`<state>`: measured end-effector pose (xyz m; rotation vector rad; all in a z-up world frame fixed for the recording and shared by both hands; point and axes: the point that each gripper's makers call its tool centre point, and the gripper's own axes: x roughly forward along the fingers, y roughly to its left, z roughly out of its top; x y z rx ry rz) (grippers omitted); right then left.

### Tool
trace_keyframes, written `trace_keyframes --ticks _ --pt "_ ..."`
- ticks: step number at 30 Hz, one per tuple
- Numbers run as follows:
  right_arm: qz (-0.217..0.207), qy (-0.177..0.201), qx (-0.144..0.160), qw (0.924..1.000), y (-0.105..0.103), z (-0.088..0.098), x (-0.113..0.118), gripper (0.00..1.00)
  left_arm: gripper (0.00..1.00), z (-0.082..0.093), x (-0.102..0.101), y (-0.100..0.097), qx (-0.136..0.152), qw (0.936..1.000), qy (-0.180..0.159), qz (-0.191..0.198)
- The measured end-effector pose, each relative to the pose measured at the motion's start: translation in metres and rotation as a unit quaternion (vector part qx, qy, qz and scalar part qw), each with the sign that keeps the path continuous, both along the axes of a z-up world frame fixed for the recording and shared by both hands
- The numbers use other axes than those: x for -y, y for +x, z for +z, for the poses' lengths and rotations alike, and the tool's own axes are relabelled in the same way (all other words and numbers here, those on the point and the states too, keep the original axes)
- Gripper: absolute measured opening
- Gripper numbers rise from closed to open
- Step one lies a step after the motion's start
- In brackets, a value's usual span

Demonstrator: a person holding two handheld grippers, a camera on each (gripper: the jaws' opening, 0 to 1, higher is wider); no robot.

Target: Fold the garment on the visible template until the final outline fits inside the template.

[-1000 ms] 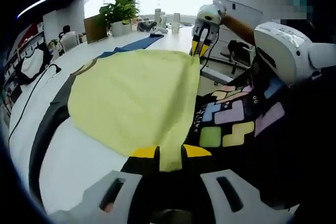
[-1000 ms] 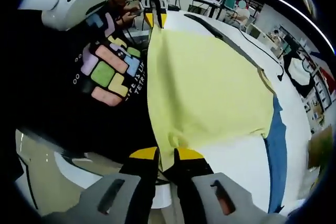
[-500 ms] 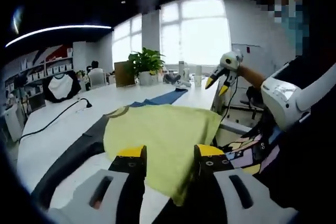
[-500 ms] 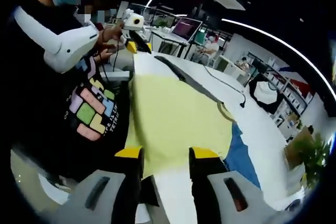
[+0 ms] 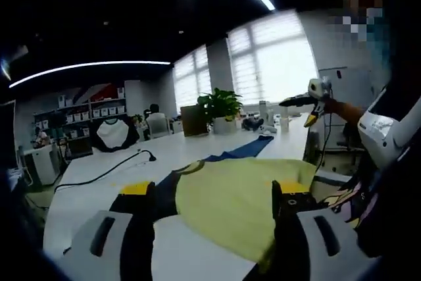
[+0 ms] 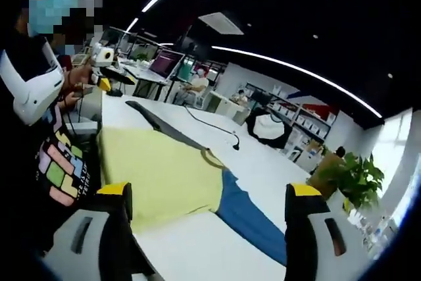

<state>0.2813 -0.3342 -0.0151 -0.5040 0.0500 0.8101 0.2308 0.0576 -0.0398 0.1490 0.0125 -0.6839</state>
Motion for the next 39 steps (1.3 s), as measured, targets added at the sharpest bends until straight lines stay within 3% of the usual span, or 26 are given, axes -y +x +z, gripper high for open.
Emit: trace_keyframes --ticks 6,12,23,32,39 --pt "-0.047 0.047 0.019 0.9976 0.022 0.019 0.023 0.99 1.00 0.006 -0.014 0.013 0.017 0.9988 -0.015 0.044" --pt "-0.080 0.061 0.025 0.9946 0.043 0.017 0.046 0.99 1.00 0.013 -0.032 0.022 0.031 0.9949 -0.020 0.094" --pt "-0.149 0.081 0.035 0.9849 0.084 0.020 0.091 0.99 1.00 0.032 -0.035 0.017 0.068 0.9916 -0.026 0.107" --pt "-0.227 0.097 0.004 0.9689 0.127 -0.011 0.144 0.99 1.00 0.037 -0.036 0.016 0.073 0.9907 -0.031 0.110" --pt "-0.278 0.075 -0.009 0.9576 0.160 -0.044 0.181 0.99 1.00 0.041 -0.039 0.015 0.077 0.9898 -0.028 0.117"
